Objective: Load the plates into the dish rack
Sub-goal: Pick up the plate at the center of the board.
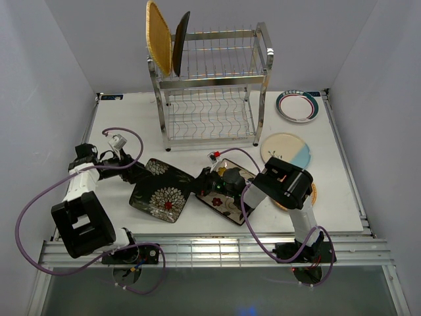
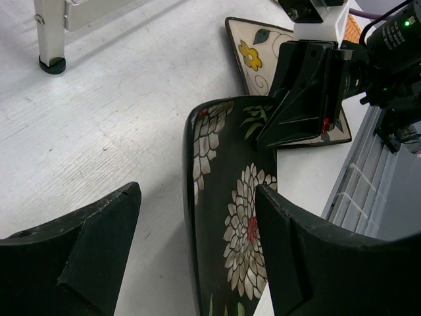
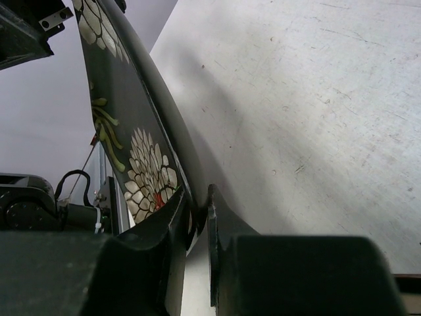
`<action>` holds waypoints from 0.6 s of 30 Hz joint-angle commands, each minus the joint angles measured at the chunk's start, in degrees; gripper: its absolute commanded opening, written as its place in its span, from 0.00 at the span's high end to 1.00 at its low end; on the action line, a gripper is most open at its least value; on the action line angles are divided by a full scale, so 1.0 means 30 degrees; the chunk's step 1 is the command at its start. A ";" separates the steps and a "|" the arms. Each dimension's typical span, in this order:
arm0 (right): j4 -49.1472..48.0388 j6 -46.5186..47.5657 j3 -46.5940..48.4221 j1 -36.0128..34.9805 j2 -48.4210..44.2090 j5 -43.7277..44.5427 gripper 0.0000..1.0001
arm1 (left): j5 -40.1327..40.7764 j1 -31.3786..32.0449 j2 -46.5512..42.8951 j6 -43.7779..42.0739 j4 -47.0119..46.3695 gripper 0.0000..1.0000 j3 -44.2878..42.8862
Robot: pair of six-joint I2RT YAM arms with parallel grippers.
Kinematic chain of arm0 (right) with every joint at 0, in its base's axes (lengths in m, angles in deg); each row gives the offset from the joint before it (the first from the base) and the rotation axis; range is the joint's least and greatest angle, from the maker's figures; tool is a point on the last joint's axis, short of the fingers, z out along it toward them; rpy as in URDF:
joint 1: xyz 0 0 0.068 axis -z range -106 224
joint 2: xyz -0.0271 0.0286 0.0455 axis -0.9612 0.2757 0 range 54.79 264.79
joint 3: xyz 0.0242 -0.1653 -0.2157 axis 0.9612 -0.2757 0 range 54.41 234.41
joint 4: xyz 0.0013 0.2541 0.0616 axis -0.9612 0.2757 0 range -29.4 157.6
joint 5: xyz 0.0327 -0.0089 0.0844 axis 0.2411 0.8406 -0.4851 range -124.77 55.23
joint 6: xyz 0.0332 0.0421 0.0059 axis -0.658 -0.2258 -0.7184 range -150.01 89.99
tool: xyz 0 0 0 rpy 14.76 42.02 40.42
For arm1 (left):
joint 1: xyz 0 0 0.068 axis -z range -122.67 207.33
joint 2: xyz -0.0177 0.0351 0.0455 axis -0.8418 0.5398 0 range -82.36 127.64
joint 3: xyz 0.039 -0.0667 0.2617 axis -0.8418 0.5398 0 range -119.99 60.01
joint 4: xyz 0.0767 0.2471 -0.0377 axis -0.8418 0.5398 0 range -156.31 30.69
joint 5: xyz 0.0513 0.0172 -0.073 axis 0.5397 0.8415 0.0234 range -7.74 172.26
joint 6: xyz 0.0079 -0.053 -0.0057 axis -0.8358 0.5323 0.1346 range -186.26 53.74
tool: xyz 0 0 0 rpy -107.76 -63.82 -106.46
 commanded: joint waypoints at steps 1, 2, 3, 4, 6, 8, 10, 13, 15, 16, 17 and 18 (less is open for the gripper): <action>-0.6754 0.2989 0.0188 -0.0122 -0.0213 -0.0076 0.92 | -0.0775 0.0400 -0.0350 -0.0717 0.0241 0.19 -0.0503; -0.6754 0.3018 0.0247 -0.0151 -0.0242 -0.0076 0.92 | -0.0688 0.0459 -0.0350 -0.0717 0.0241 0.19 -0.0503; -0.6725 0.3018 0.0363 -0.0151 -0.0300 -0.0076 0.92 | -0.0658 0.0575 -0.0350 -0.0717 0.0241 0.19 -0.0503; -0.6609 0.3076 0.0451 -0.0151 -0.0301 -0.0076 0.92 | -0.0657 0.0605 -0.0350 -0.0688 0.0241 0.19 -0.0532; -0.6345 0.3135 0.0569 -0.0180 -0.0446 -0.0105 0.92 | -0.0570 0.0751 -0.0233 -0.0687 0.0270 0.19 -0.0562; -0.6285 0.3223 0.0716 -0.0210 -0.0505 -0.0105 0.92 | -0.0511 0.0810 -0.0087 -0.0629 0.0270 0.19 -0.0562; -0.6285 0.3223 0.0804 -0.0239 -0.0564 -0.0076 0.92 | -0.0453 0.0927 0.0001 -0.0629 0.0271 0.19 -0.0620; -0.6256 0.3282 0.0862 -0.0239 -0.0740 -0.0017 0.92 | -0.0365 0.1015 0.0118 -0.0629 0.0300 0.19 -0.0679; -0.6227 0.3282 0.0950 -0.0239 -0.0885 -0.0017 0.92 | -0.0335 0.1161 0.0177 -0.0600 0.0300 0.19 -0.0650; -0.6169 0.3282 0.1008 -0.0239 -0.0916 -0.0046 0.92 | -0.0277 0.1191 0.0177 -0.0600 0.0300 0.19 -0.0679; -0.6081 0.3282 0.1154 -0.0239 -0.0974 -0.0017 0.92 | -0.0276 0.1250 0.0177 -0.0629 0.0329 0.21 -0.0650; -0.6051 0.3282 0.1185 -0.0268 -0.1004 0.0012 0.92 | -0.0247 0.1337 0.0177 -0.0687 0.0358 0.25 -0.0650</action>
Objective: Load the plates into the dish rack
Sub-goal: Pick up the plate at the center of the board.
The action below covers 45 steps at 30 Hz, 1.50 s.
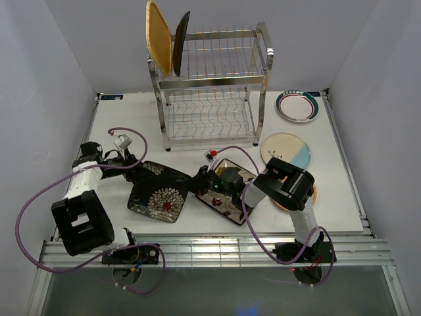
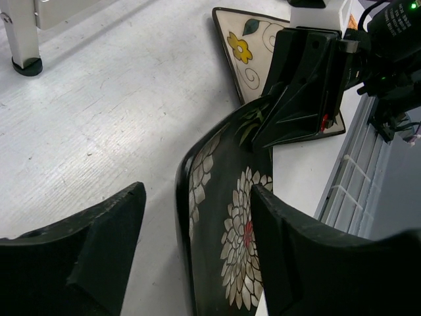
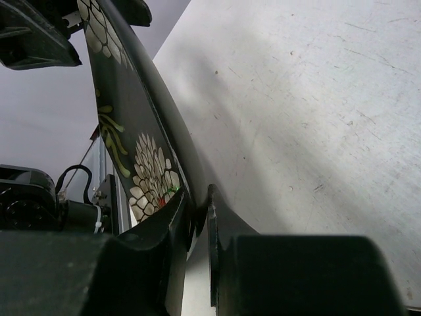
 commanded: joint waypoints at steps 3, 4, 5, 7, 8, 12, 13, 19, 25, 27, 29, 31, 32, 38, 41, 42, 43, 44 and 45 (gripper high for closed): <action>-0.6561 0.2313 0.0792 -0.0122 -0.0625 0.0267 0.92 | -0.0473 0.0442 -0.0158 -0.0680 0.0315 0.32 -0.0526; -0.6590 0.2342 0.0792 -0.0151 -0.0625 0.0326 0.92 | -0.0444 0.0501 -0.0158 -0.0710 0.0344 0.37 -0.0555; -0.6590 0.2342 0.0763 -0.0123 -0.0625 0.0355 0.92 | -0.0415 0.0560 -0.0129 -0.0739 0.0374 0.40 -0.0526; -0.6707 0.2342 0.0734 -0.0122 -0.0654 0.0414 0.92 | -0.0414 0.0706 -0.0042 -0.0885 0.0490 0.46 -0.0584; -0.6737 0.2342 0.0734 -0.0122 -0.0741 0.0472 0.92 | -0.0327 0.0794 -0.0012 -0.0915 0.0607 0.48 -0.0613; -0.6941 0.2401 0.0616 -0.0122 -0.0859 0.0823 0.92 | -0.0239 0.0999 0.0193 -0.1033 0.0725 0.58 -0.0701; -0.6942 0.2430 0.0558 -0.0122 -0.0859 0.0911 0.92 | -0.0210 0.1058 0.0222 -0.1062 0.0754 0.60 -0.0702; -0.7701 0.2430 0.0179 -0.0122 -0.0888 0.1584 0.92 | 0.0054 0.1556 0.0457 -0.1179 0.0959 0.68 -0.0819; -0.8932 0.2723 -0.0701 -0.0122 -0.1123 0.2669 0.92 | 0.0113 0.1586 0.0486 -0.1179 0.0931 0.47 -0.0848; -0.9576 0.2752 -0.0994 -0.0122 -0.1065 0.2961 0.92 | 0.0113 0.1586 0.0515 -0.1150 0.0960 0.46 -0.0848; -0.9958 0.2752 -0.1112 -0.0122 -0.0948 0.3109 0.92 | 0.0113 0.1586 0.0544 -0.1179 0.0989 0.46 -0.0848; -1.0251 0.2752 -0.1112 -0.0122 -0.0889 0.3226 0.92 | 0.0113 0.1644 0.0544 -0.1237 0.0989 0.53 -0.0877; -1.0311 0.2723 -0.1112 -0.0122 -0.0830 0.3285 0.92 | 0.0084 0.1615 0.0574 -0.1267 0.1076 0.56 -0.0877; -1.0721 0.2577 -0.1200 -0.0122 -0.0771 0.3578 0.92 | 0.0025 0.1848 0.0574 -0.1937 0.1689 0.82 -0.0936; -1.0721 0.2605 -0.1229 -0.0122 -0.0801 0.3578 0.92 | -0.0004 0.1849 0.0486 -0.2174 0.1838 0.97 -0.0965; -1.0721 0.2577 -0.1229 -0.0122 -0.0801 0.3549 0.92 | -0.0004 0.1849 0.0428 -0.2291 0.1955 1.00 -0.0994; -1.0750 0.2576 -0.1229 -0.0122 -0.0772 0.3549 0.92 | -0.0062 0.1849 0.0428 -0.2408 0.2014 1.00 -0.1024; -1.0722 0.2576 -0.1229 -0.0122 -0.0771 0.3549 0.92 | -0.0092 0.1849 0.0341 -0.2555 0.2131 1.00 -0.0995; -1.0721 0.2547 -0.1229 -0.0122 -0.0742 0.3520 0.90 | -0.0092 0.1849 0.0253 -0.2556 0.2132 1.00 -0.0995</action>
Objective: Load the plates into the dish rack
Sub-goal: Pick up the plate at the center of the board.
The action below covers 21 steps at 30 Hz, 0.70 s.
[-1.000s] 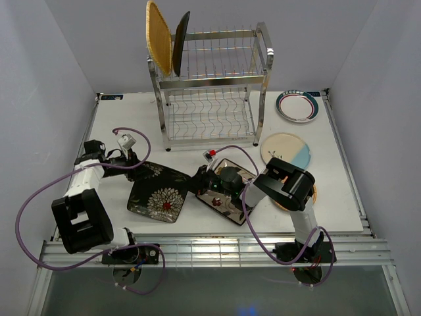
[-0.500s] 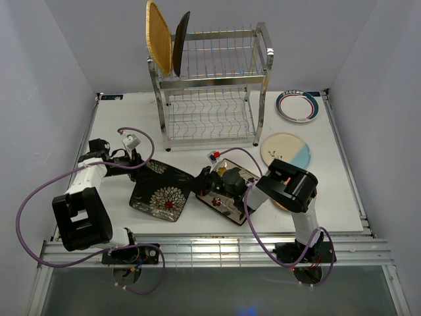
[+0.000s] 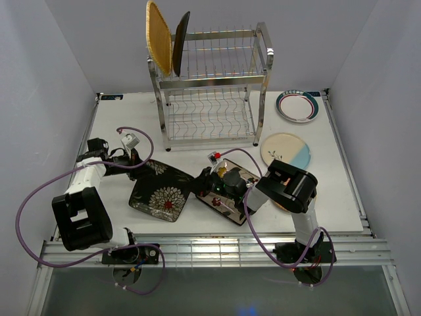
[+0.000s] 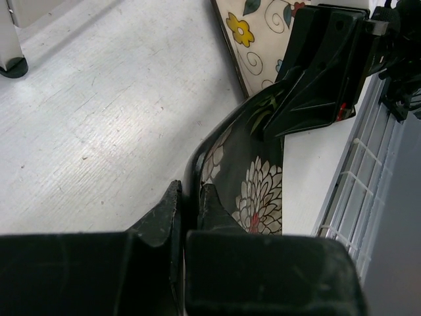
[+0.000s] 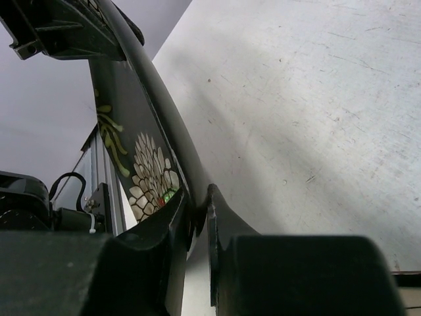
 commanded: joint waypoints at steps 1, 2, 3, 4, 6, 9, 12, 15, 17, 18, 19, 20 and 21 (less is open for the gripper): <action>-1.0131 0.2066 -0.0151 0.0300 0.0008 0.1669 0.84 | -0.1287 0.0341 -0.0491 -0.1485 0.1338 1.00 -0.0259; -1.0131 0.2066 -0.0180 0.0300 0.0037 0.1669 0.75 | -0.1287 0.0341 -0.0521 -0.1485 0.1367 1.00 -0.0288; -1.0131 0.2037 -0.0209 0.0300 0.0067 0.1698 0.62 | -0.1287 0.0341 -0.0579 -0.1485 0.1367 1.00 -0.0259; -1.0102 0.2037 -0.0210 0.0300 0.0067 0.1698 0.56 | -0.1258 0.0341 -0.0609 -0.1456 0.1367 1.00 -0.0259; -1.0102 0.2008 -0.0239 0.0300 0.0125 0.1757 0.37 | -0.1199 0.0341 -0.0638 -0.1369 0.1367 1.00 -0.0288; -1.0102 0.2008 -0.0239 0.0300 0.0184 0.1728 0.31 | -0.1170 0.0312 -0.0696 -0.1310 0.1396 1.00 -0.0346; -1.0131 0.1949 -0.0210 0.0300 0.0243 0.1640 0.27 | -0.1141 0.0282 -0.0813 -0.1222 0.1338 1.00 -0.0346; -1.0131 0.1803 -0.0210 0.0300 0.0155 0.1435 0.23 | -0.1111 0.0166 -0.0901 -0.0988 0.1221 1.00 -0.0346; -1.0131 0.1715 -0.0356 0.0300 -0.0108 0.1260 0.21 | -0.1082 -0.0038 -0.1018 -0.0579 0.0841 1.00 -0.0317; -1.0131 0.1715 -0.0443 0.0300 -0.0225 0.1201 0.18 | -0.0995 -0.0098 -0.1019 -0.0345 0.0637 1.00 -0.0288; -1.0131 0.1715 -0.0647 0.0300 -0.0342 0.1142 0.18 | -0.0965 -0.0156 -0.1077 -0.0111 0.0460 1.00 -0.0259; -1.0102 0.1686 -0.0736 0.0300 -0.0633 0.1113 0.17 | -0.0936 -0.0273 -0.1078 0.0211 0.0169 1.00 -0.0259; -1.0131 0.1685 -0.0882 0.0300 -0.0781 0.1054 0.16 | -0.0906 -0.0303 -0.1194 0.0388 0.0050 1.00 -0.0230</action>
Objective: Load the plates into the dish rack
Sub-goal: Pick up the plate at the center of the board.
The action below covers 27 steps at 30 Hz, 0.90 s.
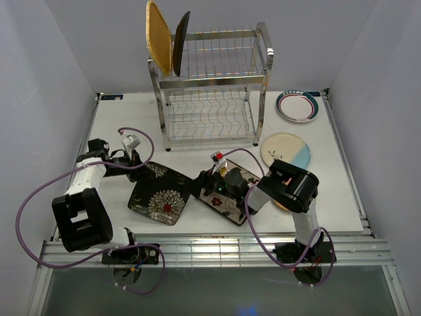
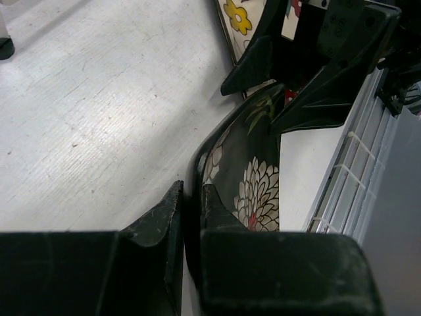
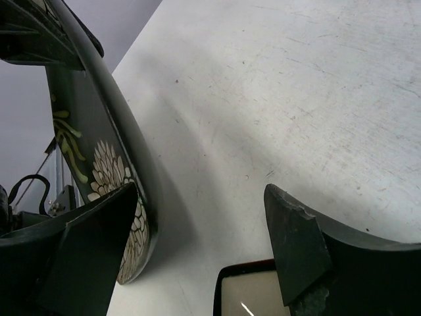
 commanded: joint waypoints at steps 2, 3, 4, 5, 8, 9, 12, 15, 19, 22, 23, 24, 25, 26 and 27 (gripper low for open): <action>-1.0510 0.0221 -0.0921 0.0096 -0.1132 0.0180 0.15 | -0.1030 -0.0376 -0.1253 0.1328 -0.1502 1.00 -0.0120; -1.0481 0.0192 -0.1038 0.0096 -0.1279 0.0150 0.14 | -0.0942 -0.0435 -0.1370 0.1653 -0.1739 1.00 -0.0120; -1.0481 0.0192 -0.1184 0.0125 -0.1426 0.0150 0.14 | -0.0767 -0.0435 -0.1690 0.1975 -0.2002 1.00 -0.0091; -1.0423 0.0192 -0.1417 0.0125 -0.1717 0.0150 0.14 | -0.0620 -0.0435 -0.1868 0.2327 -0.2527 1.00 -0.0090; -1.0305 0.0221 -0.1857 0.0184 -0.2217 0.0092 0.12 | -0.0063 -0.0435 -0.2804 0.3908 -0.3585 1.00 -0.0178; -1.0305 0.0221 -0.1946 0.0213 -0.2334 0.0091 0.12 | 0.0112 -0.0406 -0.3039 0.4608 -0.3819 1.00 -0.0236; -1.0334 0.0308 -0.2356 0.0301 -0.2745 0.0033 0.11 | 0.0786 -0.0435 -0.3889 0.5783 -0.4727 1.00 -0.0441; -1.0334 0.0426 -0.2824 0.0360 -0.3242 0.0091 0.11 | 0.2161 -0.0435 -0.4592 0.7219 -0.5460 1.00 -0.0851; -1.0334 0.0660 -0.3410 0.0389 -0.3887 0.0296 0.11 | 0.3452 -0.0435 -0.5764 0.8919 -0.6398 1.00 -0.1524; -1.0334 0.0719 -0.3733 0.0448 -0.4326 0.0384 0.11 | 0.4067 -0.0435 -0.6438 1.0120 -0.6371 1.00 -0.2870; -1.0334 0.0690 -0.3821 0.0506 -0.4386 0.0355 0.11 | 0.4301 -0.0435 -0.6469 1.0674 -0.6109 1.00 -0.3338; -1.0334 0.0719 -0.3880 0.0506 -0.4473 0.0355 0.11 | 0.4419 -0.0435 -0.6440 1.0854 -0.5845 1.00 -0.4473; -1.0334 0.0690 -0.3968 0.0535 -0.4561 0.0355 0.11 | 0.4566 -0.0435 -0.6411 1.0971 -0.5379 1.00 -0.5036; -1.0334 0.0719 -0.4027 0.0565 -0.4591 0.0384 0.11 | 0.4596 -0.0435 -0.6352 1.1292 -0.5142 1.00 -0.5593; -1.0334 0.0719 -0.4056 0.0594 -0.4620 0.0355 0.11 | 0.4567 -0.0435 -0.6352 1.1440 -0.4966 1.00 -0.6120</action>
